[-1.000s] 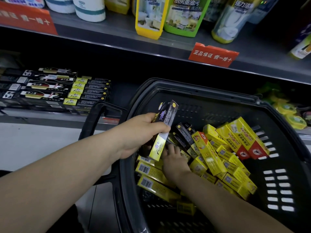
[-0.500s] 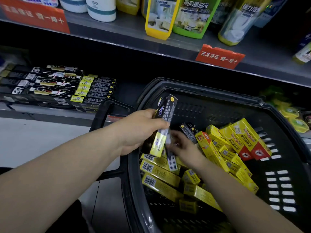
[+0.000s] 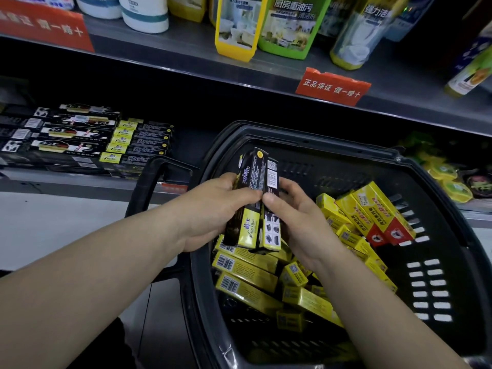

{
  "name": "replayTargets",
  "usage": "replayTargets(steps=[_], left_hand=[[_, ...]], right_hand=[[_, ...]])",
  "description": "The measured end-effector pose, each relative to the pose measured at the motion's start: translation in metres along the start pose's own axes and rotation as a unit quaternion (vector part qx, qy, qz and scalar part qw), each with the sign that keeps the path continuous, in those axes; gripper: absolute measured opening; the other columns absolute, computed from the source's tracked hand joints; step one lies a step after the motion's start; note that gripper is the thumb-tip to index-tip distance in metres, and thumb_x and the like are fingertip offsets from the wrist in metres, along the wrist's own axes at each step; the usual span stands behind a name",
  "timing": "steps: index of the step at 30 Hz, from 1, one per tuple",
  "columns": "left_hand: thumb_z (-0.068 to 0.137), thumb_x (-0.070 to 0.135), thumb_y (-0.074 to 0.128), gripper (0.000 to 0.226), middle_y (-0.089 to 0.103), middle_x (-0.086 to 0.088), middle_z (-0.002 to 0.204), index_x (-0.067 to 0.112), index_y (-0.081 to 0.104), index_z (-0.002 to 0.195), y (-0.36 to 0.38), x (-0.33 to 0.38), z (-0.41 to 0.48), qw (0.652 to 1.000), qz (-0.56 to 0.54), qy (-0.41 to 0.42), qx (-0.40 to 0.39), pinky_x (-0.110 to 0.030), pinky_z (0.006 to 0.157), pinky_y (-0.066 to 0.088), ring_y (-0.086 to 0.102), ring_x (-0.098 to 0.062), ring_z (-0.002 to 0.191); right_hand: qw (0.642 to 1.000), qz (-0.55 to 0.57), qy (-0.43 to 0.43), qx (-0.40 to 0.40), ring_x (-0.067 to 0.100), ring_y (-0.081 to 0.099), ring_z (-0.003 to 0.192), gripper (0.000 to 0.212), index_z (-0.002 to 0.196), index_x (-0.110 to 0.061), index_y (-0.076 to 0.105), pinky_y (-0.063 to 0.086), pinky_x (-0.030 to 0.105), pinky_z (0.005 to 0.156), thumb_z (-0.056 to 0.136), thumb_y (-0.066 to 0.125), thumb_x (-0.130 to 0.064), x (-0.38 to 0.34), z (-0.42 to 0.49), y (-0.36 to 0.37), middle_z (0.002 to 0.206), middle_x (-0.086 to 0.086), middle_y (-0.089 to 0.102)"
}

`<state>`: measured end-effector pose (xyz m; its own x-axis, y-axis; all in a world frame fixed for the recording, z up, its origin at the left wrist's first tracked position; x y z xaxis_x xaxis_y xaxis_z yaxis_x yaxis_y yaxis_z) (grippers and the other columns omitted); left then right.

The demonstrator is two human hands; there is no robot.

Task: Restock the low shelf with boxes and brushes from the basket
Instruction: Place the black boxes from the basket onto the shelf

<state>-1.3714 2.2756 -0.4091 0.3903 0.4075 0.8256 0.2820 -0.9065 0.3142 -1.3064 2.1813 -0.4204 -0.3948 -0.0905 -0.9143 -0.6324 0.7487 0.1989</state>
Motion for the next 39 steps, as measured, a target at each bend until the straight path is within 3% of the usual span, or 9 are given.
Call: replayTargets(steps=[4,8,12,22,25,31,33,36,39], left_hand=[[0.092,0.013,0.054,0.025,0.072,-0.014,0.098,0.01,0.055,0.117,-0.003,0.004,-0.002,1.0,-0.022,0.002,0.011,-0.036,0.076,0.057,0.069,-0.022,0.083],[0.092,0.009,0.052,0.019,0.071,-0.005,0.073,0.008,0.056,0.111,-0.004,0.008,-0.004,0.997,-0.075,0.002,0.013,-0.029,0.054,0.057,0.068,-0.016,0.063],[0.092,0.01,0.052,0.022,0.069,-0.011,0.097,0.01,0.056,0.113,-0.001,0.003,-0.002,0.998,-0.056,-0.009,0.01,-0.032,0.071,0.058,0.067,-0.018,0.08],[0.079,0.008,0.07,0.044,0.07,-0.006,0.105,0.016,0.051,0.119,0.001,-0.006,0.003,1.0,0.007,0.0,0.016,-0.026,0.08,0.054,0.068,-0.014,0.094],[0.076,0.004,0.071,0.046,0.072,-0.007,0.101,0.014,0.053,0.117,-0.004,-0.002,0.003,1.0,-0.005,0.006,0.022,-0.028,0.079,0.054,0.069,-0.018,0.092],[0.079,0.008,0.069,0.043,0.072,-0.008,0.102,0.016,0.053,0.119,0.005,-0.004,0.001,0.999,-0.043,-0.007,0.007,-0.025,0.064,0.058,0.071,-0.016,0.084],[0.08,0.008,0.068,0.044,0.071,-0.01,0.105,0.016,0.052,0.121,0.007,-0.003,0.001,0.999,-0.046,0.0,0.013,-0.028,0.068,0.058,0.07,-0.019,0.088],[0.081,0.008,0.067,0.045,0.069,-0.011,0.107,0.014,0.051,0.123,0.001,0.002,0.003,0.999,-0.026,0.016,0.042,-0.036,0.086,0.053,0.067,-0.023,0.099],[0.082,0.006,0.066,0.044,0.068,-0.01,0.109,0.012,0.05,0.123,-0.006,0.006,0.004,0.998,-0.011,0.025,0.065,-0.037,0.093,0.049,0.065,-0.023,0.101]], right_hand=[[0.993,0.086,0.074,-0.018,0.016,0.068,0.067,0.024,0.102,-0.013,0.064,0.054,0.028,0.056,0.081,0.057,-0.021,0.011,0.002,-0.003,0.082,0.007,0.071],[0.977,0.19,0.098,-0.006,0.02,0.067,0.065,0.042,0.111,-0.009,0.066,0.055,0.028,0.056,0.089,0.052,-0.042,0.018,0.0,-0.005,0.084,0.009,0.071],[0.977,0.199,0.081,0.007,0.015,0.07,0.06,0.045,0.082,-0.017,0.077,0.054,0.027,0.052,0.073,0.058,-0.057,0.018,0.0,-0.004,0.073,0.002,0.072],[0.989,-0.003,0.074,0.125,0.017,0.059,0.114,0.054,0.124,-0.028,0.058,0.048,0.041,0.098,0.087,0.043,-0.064,0.019,0.017,0.006,0.125,-0.001,0.062],[0.988,0.027,0.106,0.108,0.014,0.072,0.081,0.044,0.098,-0.023,0.068,0.057,0.027,0.064,0.091,0.042,-0.058,0.019,0.016,0.003,0.088,0.0,0.075],[0.987,0.081,0.115,0.079,0.022,0.073,0.074,0.047,0.077,-0.021,0.075,0.057,0.031,0.057,0.092,0.045,-0.053,0.024,0.017,0.003,0.084,0.008,0.075],[0.991,0.036,0.104,0.071,0.019,0.073,0.072,0.044,0.077,-0.024,0.075,0.056,0.029,0.058,0.093,0.045,-0.052,0.02,0.018,0.008,0.081,0.005,0.075],[0.99,-0.116,0.035,0.069,0.016,0.068,0.094,0.031,0.106,-0.026,0.067,0.054,0.031,0.079,0.098,0.041,-0.039,0.004,0.035,-0.008,0.101,-0.001,0.072],[0.938,-0.335,0.026,0.082,0.018,0.059,0.098,0.029,0.124,-0.015,0.055,0.047,0.026,0.08,0.097,0.046,-0.021,0.012,0.057,-0.047,0.111,0.003,0.064]])
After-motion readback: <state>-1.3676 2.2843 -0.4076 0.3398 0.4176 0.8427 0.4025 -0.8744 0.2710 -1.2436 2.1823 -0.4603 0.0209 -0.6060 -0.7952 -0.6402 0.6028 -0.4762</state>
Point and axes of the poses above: each hand's wrist, its own z-axis towards the middle knuckle, its own y-axis out of the palm, x = y × z, the point moved 8 cm from there along z, towards the middle knuckle
